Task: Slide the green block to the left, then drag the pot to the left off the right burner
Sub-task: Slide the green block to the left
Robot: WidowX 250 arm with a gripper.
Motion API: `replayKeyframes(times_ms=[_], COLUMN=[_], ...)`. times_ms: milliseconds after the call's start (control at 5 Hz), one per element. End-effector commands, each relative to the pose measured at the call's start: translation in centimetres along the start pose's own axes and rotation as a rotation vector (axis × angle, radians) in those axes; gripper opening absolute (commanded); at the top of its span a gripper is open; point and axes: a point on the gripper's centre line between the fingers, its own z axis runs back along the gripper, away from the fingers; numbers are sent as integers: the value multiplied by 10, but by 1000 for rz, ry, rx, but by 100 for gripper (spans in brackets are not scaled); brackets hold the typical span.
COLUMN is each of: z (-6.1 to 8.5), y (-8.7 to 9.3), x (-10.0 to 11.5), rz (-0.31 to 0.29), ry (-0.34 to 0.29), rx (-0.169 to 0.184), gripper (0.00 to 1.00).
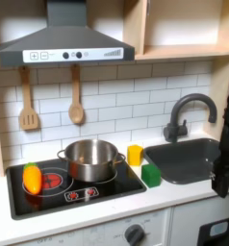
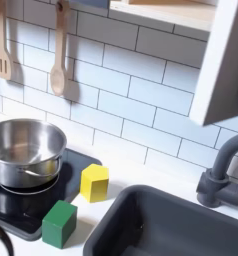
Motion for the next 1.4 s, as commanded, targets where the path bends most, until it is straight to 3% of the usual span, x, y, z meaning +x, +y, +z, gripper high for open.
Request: replayKeyframes(times_ms=[0, 400, 600, 1200], z=[-17, -39, -47, -62], y=[2, 5, 11, 21], x=[6, 14, 23, 53], rz=[14, 12, 38, 59], ry=[0, -4, -20, -61], rx=[9, 15, 22, 34], gripper=[100, 100, 100, 100])
